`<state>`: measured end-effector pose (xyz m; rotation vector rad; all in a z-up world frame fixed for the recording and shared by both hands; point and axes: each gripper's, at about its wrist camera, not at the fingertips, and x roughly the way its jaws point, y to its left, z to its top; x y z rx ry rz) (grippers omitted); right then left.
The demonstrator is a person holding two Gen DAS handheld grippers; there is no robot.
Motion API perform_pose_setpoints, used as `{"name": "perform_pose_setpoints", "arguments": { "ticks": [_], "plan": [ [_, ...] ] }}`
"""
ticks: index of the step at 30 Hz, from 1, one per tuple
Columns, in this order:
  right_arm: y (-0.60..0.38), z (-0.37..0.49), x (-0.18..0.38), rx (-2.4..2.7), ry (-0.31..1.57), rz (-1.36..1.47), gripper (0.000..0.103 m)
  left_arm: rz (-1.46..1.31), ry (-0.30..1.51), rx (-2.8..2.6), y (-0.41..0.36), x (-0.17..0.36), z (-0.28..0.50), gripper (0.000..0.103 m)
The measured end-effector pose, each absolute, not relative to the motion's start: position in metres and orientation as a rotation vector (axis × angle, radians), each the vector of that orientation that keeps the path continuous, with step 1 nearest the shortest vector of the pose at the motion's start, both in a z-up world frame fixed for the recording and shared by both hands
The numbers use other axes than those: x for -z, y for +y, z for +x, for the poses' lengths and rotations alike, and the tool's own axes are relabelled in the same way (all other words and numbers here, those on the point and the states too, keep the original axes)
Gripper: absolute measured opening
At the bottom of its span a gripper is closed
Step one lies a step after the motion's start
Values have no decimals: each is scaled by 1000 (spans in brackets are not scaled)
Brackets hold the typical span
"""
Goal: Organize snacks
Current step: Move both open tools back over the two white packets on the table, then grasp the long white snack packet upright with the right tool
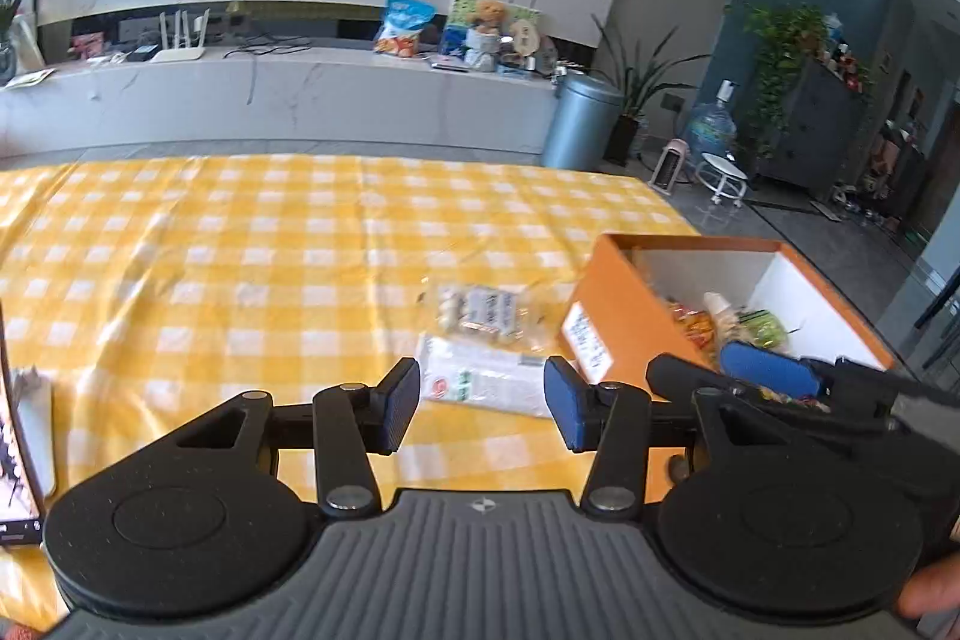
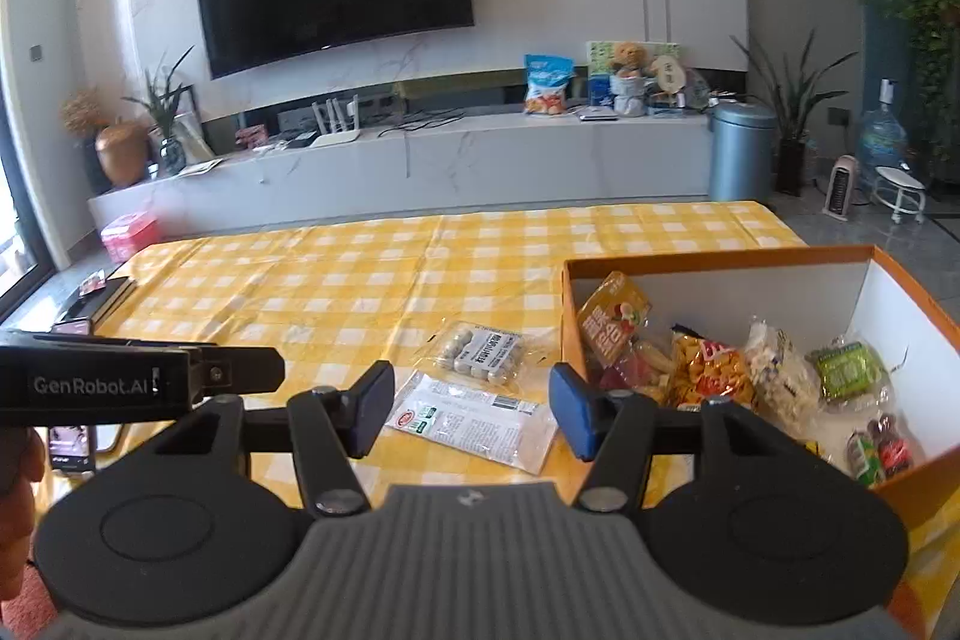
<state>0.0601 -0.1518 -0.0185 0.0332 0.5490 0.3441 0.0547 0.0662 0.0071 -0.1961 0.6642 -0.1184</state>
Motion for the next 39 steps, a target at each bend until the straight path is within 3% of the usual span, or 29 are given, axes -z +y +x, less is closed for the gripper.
{"name": "perform_pose_setpoints", "arguments": {
  "ticks": [7, 14, 19, 29, 39],
  "plan": [
    [-129, 63, 55, -371, 612, 28, 55, -253, 716, 115, 80, 26, 57, 56],
    [-115, 87, 65, -456, 654, -150, 50, -179, 768, 118, 92, 38, 67, 56],
    [-109, 125, 61, -573, 785, -289, 50, -137, 793, 142, 101, 37, 83, 56],
    [-75, 202, 73, -801, 1031, -619, 67, -71, 886, 190, 99, 49, 126, 56],
    [-37, 257, 109, -865, 1211, -878, 67, -65, 934, 225, 100, 70, 147, 56]
  ]
}}
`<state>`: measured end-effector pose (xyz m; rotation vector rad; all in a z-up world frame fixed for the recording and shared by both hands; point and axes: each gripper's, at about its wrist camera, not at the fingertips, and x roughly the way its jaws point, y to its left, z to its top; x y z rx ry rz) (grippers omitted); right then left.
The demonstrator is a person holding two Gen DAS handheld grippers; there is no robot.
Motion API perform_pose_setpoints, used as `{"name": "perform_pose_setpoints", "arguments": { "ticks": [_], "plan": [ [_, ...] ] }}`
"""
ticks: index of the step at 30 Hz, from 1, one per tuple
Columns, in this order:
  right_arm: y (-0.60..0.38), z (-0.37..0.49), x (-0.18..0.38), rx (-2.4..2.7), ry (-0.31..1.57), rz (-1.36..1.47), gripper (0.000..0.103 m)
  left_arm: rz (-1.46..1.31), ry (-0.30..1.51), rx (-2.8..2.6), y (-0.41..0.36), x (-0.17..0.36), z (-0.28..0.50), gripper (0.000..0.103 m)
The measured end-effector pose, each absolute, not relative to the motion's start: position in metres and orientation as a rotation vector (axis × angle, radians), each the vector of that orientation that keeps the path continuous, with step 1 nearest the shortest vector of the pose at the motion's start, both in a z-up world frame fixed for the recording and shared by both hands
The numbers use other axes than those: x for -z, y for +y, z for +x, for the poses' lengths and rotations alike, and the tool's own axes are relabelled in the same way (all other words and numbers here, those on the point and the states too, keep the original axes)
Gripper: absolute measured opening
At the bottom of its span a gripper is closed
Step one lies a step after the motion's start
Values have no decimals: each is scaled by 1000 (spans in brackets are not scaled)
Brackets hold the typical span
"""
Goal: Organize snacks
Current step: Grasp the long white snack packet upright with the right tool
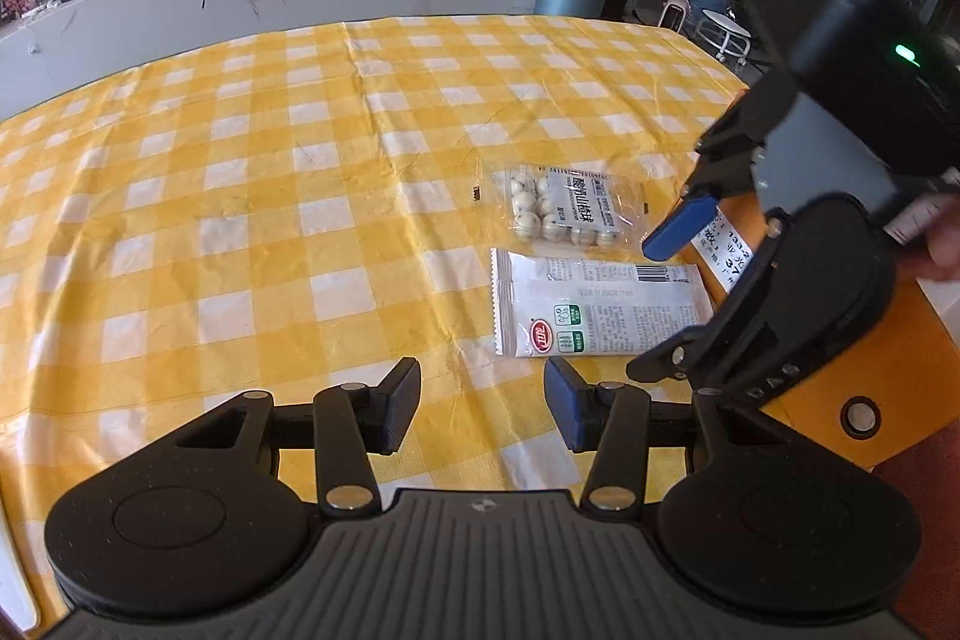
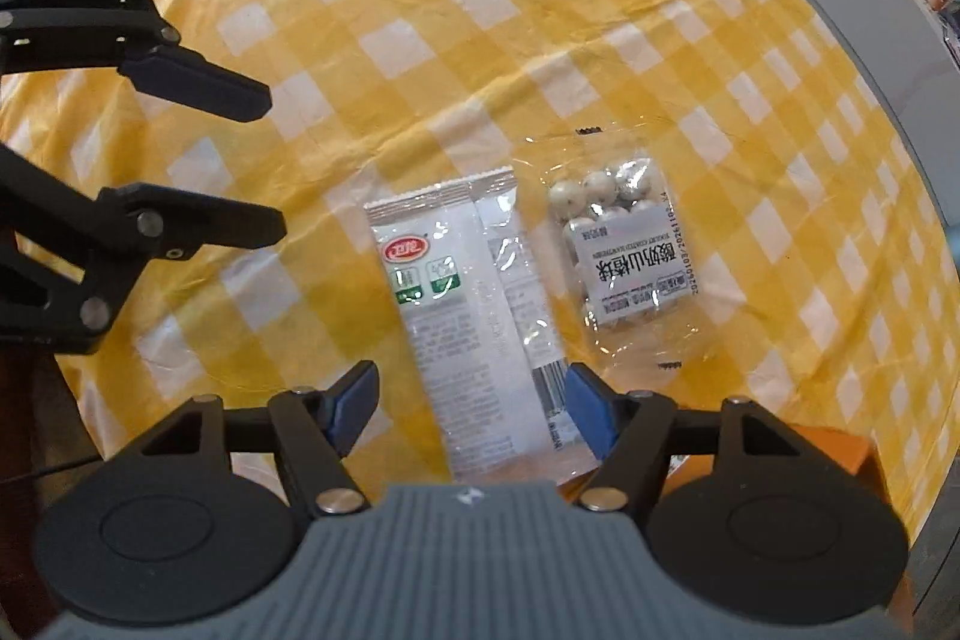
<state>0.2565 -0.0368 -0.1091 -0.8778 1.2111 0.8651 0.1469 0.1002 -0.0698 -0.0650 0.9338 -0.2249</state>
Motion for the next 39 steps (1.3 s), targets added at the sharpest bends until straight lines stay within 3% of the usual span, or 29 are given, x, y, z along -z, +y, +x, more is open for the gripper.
{"name": "perform_pose_setpoints", "arguments": {
  "ticks": [8, 13, 18, 32, 39],
  "plan": [
    [-23, 285, 127, -917, 1355, -930, 68, -46, 938, 256, 104, 77, 154, 56],
    [-24, 299, 128, -932, 1417, -876, 74, -41, 935, 281, 102, 81, 158, 56],
    [-23, 288, 122, -972, 1349, -918, 53, -44, 947, 281, 103, 83, 161, 56],
    [-49, 242, 92, -912, 1207, -743, 47, 40, 898, 285, 96, 60, 150, 56],
    [-64, 263, 50, -808, 1139, -541, 47, 154, 828, 368, 81, 50, 157, 65]
  ]
}}
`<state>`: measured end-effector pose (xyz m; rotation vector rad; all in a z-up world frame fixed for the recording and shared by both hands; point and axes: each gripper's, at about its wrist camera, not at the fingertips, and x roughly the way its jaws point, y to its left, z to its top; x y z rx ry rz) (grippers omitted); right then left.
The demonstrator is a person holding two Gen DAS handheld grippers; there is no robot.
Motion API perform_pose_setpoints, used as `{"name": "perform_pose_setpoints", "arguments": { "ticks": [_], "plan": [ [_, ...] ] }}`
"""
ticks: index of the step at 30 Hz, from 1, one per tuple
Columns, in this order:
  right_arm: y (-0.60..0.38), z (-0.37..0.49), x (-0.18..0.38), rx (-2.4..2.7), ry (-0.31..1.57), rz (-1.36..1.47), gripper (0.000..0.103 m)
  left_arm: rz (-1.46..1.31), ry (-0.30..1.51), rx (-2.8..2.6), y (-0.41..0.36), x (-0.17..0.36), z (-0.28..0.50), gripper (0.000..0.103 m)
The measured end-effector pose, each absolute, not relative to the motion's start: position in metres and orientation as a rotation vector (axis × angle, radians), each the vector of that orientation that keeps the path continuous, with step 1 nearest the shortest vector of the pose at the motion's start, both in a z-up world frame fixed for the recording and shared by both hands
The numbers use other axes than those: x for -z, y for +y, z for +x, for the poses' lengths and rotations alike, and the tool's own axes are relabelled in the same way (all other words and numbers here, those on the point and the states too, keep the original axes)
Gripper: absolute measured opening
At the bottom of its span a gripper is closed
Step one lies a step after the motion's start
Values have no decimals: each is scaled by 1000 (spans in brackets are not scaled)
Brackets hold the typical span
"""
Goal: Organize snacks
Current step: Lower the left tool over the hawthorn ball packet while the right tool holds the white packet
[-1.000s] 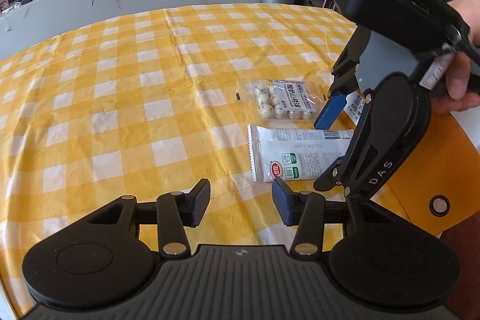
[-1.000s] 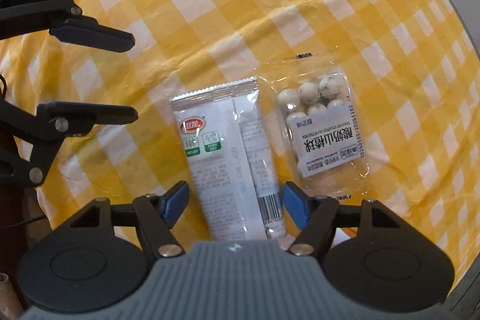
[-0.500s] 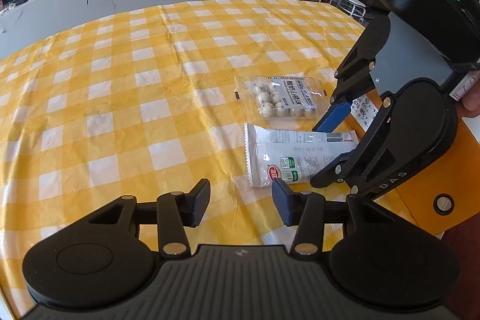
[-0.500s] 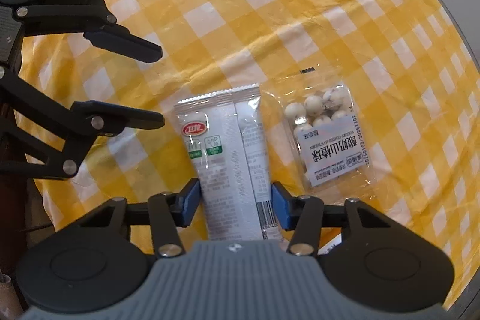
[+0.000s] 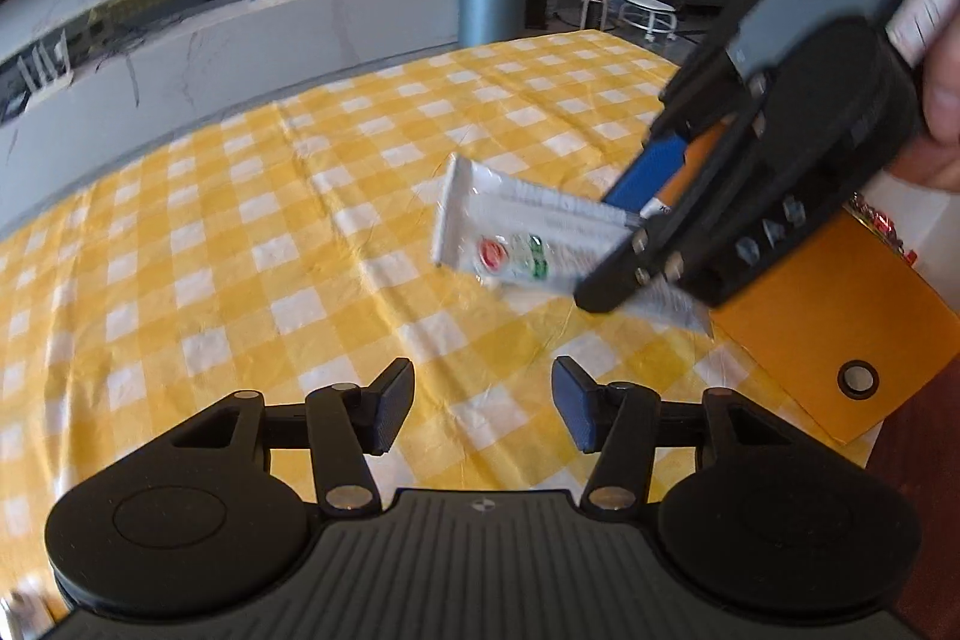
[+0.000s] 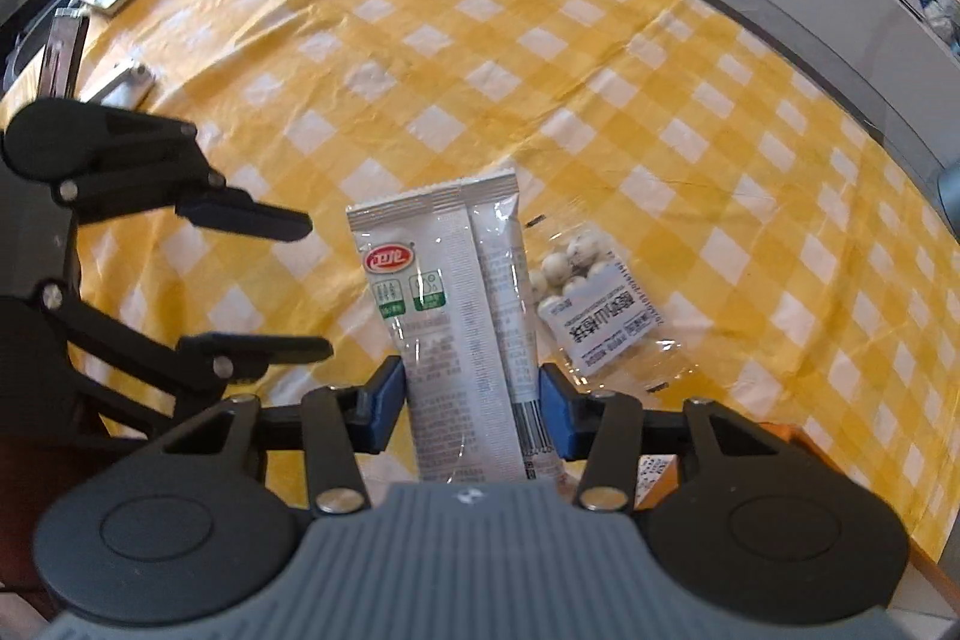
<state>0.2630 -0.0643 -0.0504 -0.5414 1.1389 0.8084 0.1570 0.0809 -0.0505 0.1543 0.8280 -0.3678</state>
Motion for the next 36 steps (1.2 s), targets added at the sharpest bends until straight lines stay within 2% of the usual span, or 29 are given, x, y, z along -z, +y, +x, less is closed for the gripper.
{"name": "perform_pose_setpoints", "arguments": {
  "ticks": [5, 10, 19, 33, 36],
  "plan": [
    [-78, 283, 30, -740, 1087, -454, 47, 270, 716, 440, 65, 48, 176, 82],
    [-88, 310, 26, -683, 1086, -360, 47, 274, 674, 510, 58, 58, 209, 89],
    [-94, 329, 20, -649, 1050, -302, 47, 269, 704, 588, 50, 84, 245, 89],
    [-88, 350, 41, -635, 1110, -334, 47, 244, 800, 634, 50, 109, 272, 91],
    [-88, 351, 44, -630, 1117, -338, 47, 227, 814, 610, 51, 107, 273, 84]
  ]
}}
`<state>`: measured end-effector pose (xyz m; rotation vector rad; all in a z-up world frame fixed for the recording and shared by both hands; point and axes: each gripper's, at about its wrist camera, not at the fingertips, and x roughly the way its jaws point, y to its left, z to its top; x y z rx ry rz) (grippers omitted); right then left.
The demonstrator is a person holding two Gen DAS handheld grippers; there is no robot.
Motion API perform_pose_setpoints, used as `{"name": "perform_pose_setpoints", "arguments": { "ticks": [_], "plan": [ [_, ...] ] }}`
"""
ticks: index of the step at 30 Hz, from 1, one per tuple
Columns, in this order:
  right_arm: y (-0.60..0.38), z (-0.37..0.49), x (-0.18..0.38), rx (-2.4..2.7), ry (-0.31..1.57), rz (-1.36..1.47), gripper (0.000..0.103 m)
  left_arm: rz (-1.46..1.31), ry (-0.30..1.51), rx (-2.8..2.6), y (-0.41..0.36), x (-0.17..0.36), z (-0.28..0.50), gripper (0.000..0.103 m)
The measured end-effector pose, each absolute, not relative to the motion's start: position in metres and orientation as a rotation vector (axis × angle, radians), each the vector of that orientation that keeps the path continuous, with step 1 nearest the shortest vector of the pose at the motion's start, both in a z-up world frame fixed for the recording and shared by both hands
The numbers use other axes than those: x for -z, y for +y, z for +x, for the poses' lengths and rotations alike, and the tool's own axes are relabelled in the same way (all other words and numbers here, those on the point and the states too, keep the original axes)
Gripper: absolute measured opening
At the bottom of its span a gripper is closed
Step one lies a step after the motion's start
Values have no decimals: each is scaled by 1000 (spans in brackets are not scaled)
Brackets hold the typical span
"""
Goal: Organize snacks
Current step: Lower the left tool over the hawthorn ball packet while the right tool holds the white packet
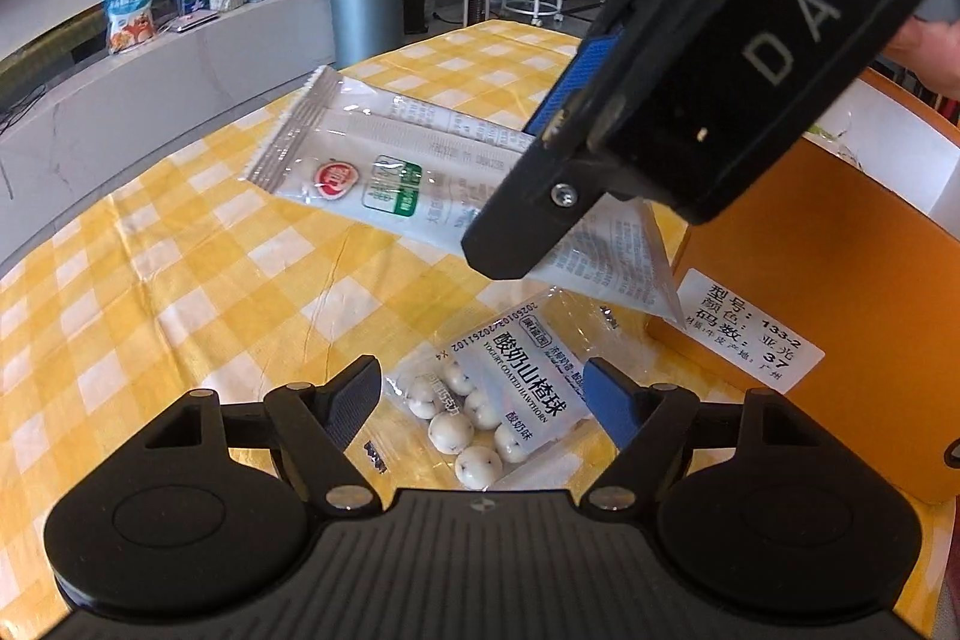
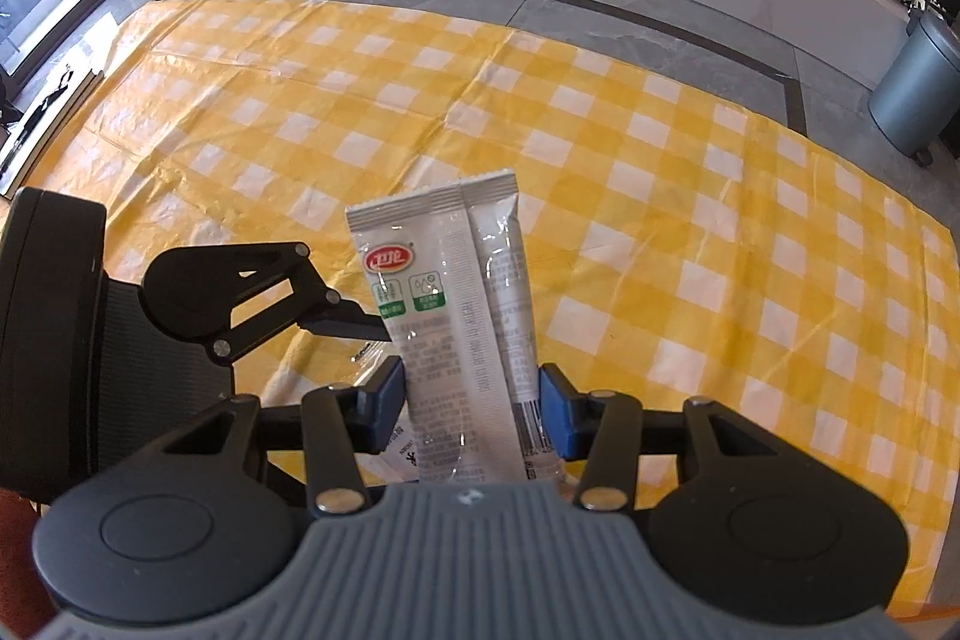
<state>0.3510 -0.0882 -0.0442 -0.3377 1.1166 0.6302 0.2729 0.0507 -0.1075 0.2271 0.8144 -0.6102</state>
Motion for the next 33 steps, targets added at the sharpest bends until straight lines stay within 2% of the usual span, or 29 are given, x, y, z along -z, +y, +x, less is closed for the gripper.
{"name": "perform_pose_setpoints", "arguments": {
  "ticks": [4, 6, 8, 10, 12, 13, 15, 16, 17, 19, 23, 25, 28, 33],
  "plan": [
    [-88, 351, 49, -625, 1126, -337, 47, 181, 843, 554, 55, 102, 276, 63],
    [-88, 351, 51, -624, 1131, -338, 47, 163, 847, 529, 57, 100, 273, 46],
    [-87, 351, 52, -623, 1134, -341, 47, 165, 851, 490, 60, 96, 273, 17],
    [-86, 350, 52, -624, 1134, -343, 47, 160, 856, 476, 62, 95, 273, 6],
    [-84, 349, 53, -623, 1136, -346, 47, 150, 848, 496, 66, 94, 269, 5],
    [-84, 349, 53, -622, 1134, -348, 47, 140, 847, 514, 68, 93, 267, 6],
    [-83, 349, 53, -621, 1131, -353, 47, 149, 826, 542, 70, 92, 262, 18],
    [-83, 349, 53, -619, 1129, -357, 47, 173, 797, 554, 69, 90, 257, 38],
    [-83, 349, 53, -616, 1128, -360, 47, 196, 769, 559, 67, 89, 252, 66],
    [-83, 352, 53, -608, 1126, -352, 47, 224, 739, 566, 66, 88, 249, 89],
    [-86, 357, 49, -597, 1118, -326, 47, 254, 753, 628, 58, 93, 252, 90],
    [-87, 359, 48, -596, 1118, -326, 47, 364, 727, 655, 47, 98, 252, 94],
    [-87, 360, 48, -595, 1122, -321, 47, 544, 723, 712, 32, 110, 256, 95],
    [-89, 361, 52, -597, 1130, -305, 47, 689, 728, 798, 18, 126, 265, 95]
  ]
}}
